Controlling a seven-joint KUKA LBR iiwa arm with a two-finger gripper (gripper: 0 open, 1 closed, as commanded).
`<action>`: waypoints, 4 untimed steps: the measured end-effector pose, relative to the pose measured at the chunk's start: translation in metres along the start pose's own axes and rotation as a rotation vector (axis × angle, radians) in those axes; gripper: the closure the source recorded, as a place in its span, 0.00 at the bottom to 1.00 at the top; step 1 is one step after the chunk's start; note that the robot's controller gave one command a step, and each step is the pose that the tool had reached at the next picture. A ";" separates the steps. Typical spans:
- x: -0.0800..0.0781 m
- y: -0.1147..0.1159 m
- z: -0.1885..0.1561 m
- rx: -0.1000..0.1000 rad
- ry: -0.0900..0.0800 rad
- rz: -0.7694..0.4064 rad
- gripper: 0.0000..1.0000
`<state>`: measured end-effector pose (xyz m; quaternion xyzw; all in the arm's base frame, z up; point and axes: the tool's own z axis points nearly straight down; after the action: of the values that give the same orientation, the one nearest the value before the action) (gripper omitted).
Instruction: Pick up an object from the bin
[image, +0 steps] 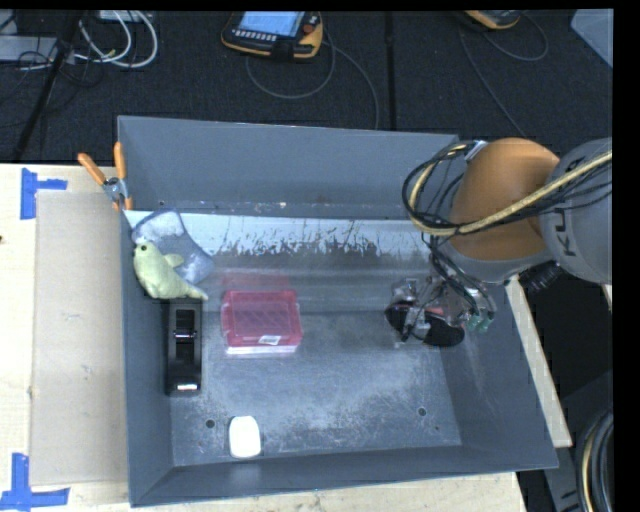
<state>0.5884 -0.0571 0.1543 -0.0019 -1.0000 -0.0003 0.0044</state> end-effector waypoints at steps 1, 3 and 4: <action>-0.001 0.000 -0.005 0.000 -0.006 -0.001 0.00; -0.008 0.013 -0.034 0.000 -0.003 -0.031 0.00; -0.008 0.017 -0.041 0.001 -0.006 -0.037 0.00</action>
Offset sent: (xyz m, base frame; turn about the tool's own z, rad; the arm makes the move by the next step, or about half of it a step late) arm 0.0071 0.0129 0.0198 -0.0314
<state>0.5969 -0.0406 0.1953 0.0164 -0.9999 0.0001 0.0016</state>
